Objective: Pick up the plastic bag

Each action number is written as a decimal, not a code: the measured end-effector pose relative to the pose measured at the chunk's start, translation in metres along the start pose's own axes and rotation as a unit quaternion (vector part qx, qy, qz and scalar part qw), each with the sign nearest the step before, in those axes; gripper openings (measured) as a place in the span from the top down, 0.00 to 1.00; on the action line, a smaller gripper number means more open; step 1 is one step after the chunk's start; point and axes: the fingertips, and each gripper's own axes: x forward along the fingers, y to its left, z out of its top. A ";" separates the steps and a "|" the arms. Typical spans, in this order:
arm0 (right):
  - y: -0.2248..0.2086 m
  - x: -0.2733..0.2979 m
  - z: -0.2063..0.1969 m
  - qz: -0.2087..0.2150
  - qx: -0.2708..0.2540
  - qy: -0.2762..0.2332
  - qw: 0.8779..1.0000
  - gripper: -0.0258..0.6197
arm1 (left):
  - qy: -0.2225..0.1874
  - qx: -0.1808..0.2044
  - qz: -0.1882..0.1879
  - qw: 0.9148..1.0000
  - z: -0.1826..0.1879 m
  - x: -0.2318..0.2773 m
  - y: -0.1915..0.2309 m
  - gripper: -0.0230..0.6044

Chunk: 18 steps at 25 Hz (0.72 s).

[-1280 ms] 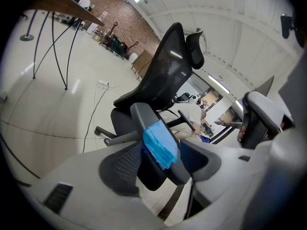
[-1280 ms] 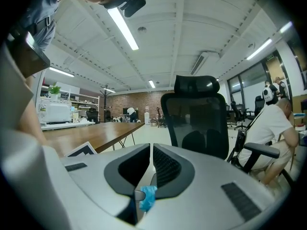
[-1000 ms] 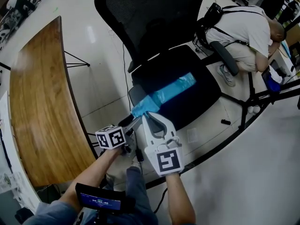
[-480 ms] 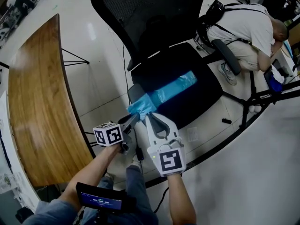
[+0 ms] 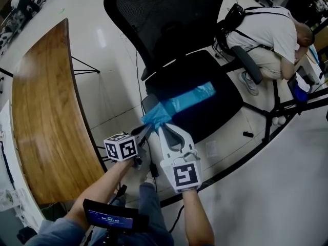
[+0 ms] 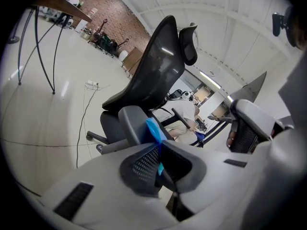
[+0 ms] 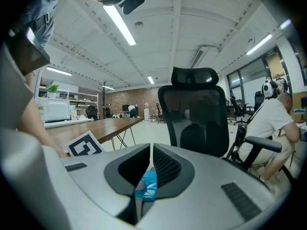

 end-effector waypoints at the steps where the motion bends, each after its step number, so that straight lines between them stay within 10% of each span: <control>1: 0.000 -0.001 0.001 -0.001 -0.001 -0.002 1.000 0.92 | -0.001 0.000 -0.001 1.000 0.001 -0.001 -0.002 0.95; 18: 0.025 -0.012 0.056 0.003 -0.020 -0.043 0.999 0.92 | -0.040 0.040 -0.029 0.998 0.072 -0.048 -0.069 0.95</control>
